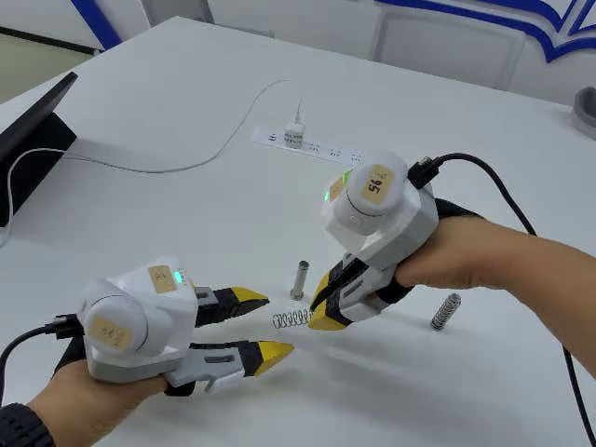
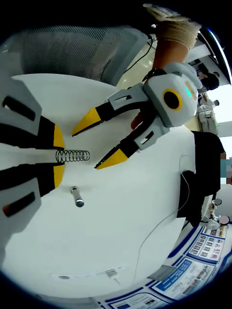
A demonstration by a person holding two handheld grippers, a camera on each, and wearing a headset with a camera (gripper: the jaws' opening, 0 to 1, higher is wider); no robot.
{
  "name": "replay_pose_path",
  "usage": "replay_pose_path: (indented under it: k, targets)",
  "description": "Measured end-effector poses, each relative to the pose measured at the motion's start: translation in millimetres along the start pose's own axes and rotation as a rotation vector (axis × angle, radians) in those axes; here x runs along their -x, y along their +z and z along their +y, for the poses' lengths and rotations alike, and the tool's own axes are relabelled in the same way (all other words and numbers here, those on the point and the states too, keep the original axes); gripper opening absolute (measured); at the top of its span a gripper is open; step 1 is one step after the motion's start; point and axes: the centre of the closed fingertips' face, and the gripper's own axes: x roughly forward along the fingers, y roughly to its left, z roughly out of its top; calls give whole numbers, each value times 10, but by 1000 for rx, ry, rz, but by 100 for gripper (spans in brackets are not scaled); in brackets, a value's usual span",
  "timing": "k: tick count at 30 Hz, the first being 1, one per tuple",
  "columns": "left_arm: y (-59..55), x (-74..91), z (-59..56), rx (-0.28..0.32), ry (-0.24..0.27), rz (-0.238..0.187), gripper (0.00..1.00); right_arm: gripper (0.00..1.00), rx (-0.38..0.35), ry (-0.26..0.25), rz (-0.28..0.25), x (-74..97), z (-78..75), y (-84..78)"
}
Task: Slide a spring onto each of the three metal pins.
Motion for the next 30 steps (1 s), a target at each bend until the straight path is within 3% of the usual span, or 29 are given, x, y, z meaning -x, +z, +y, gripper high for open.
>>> replay_pose_path:
  k: [8, 17, 30]
  targets:
    - [16, -46, -54, -51, -18, 0, 27, 11, 19, 30, 17, 29, 95, 35]
    - [32, -77, -102, -109, -33, -5, 13, 11, 39, 31, 35, 90, 153, 84]
    - [67, -92, -135, -109, -46, -15, 11, 11, 66, 20, 23, 173, 182, 220]
